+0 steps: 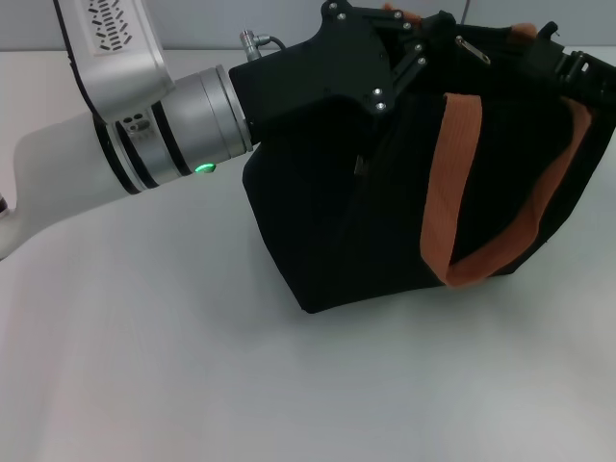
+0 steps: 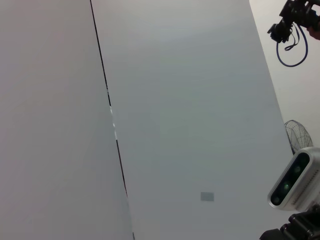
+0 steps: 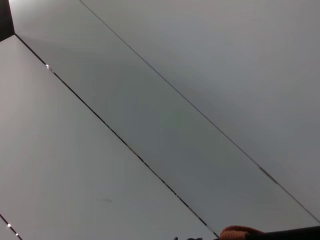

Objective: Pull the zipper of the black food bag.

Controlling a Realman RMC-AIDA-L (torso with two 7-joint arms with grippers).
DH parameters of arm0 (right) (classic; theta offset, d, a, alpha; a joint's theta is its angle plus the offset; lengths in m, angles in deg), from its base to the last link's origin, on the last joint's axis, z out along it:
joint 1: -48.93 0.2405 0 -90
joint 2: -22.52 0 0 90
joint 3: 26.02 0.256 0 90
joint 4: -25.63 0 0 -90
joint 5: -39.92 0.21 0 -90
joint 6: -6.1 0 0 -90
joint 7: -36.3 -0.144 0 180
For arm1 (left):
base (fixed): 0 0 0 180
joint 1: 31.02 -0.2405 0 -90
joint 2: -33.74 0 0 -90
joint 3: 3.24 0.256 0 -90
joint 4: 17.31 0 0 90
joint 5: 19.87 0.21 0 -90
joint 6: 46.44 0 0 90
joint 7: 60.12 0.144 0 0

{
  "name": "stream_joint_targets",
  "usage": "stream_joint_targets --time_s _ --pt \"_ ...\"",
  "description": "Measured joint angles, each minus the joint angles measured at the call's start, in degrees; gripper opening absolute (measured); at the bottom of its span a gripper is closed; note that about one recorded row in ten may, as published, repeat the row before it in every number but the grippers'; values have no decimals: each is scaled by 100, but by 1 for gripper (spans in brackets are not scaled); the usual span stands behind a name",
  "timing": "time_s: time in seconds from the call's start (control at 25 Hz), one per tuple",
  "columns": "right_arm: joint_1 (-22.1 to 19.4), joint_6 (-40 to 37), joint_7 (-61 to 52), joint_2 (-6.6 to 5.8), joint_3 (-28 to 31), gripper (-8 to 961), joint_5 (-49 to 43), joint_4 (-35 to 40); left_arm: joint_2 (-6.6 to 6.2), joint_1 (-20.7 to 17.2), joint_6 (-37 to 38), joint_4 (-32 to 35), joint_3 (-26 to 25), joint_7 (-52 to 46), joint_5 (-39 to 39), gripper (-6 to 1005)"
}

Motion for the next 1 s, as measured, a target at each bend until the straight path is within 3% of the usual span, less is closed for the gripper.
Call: stream_joint_targets --time_s 0.72,1.0 --pt "243 507 -636 26 -367 571 -21 -1 0 39 -60 56 82 0 0 30" --pt "340 242 -652 21 -385 570 -10 -4 0 77 -173 62 79 0 0 30"
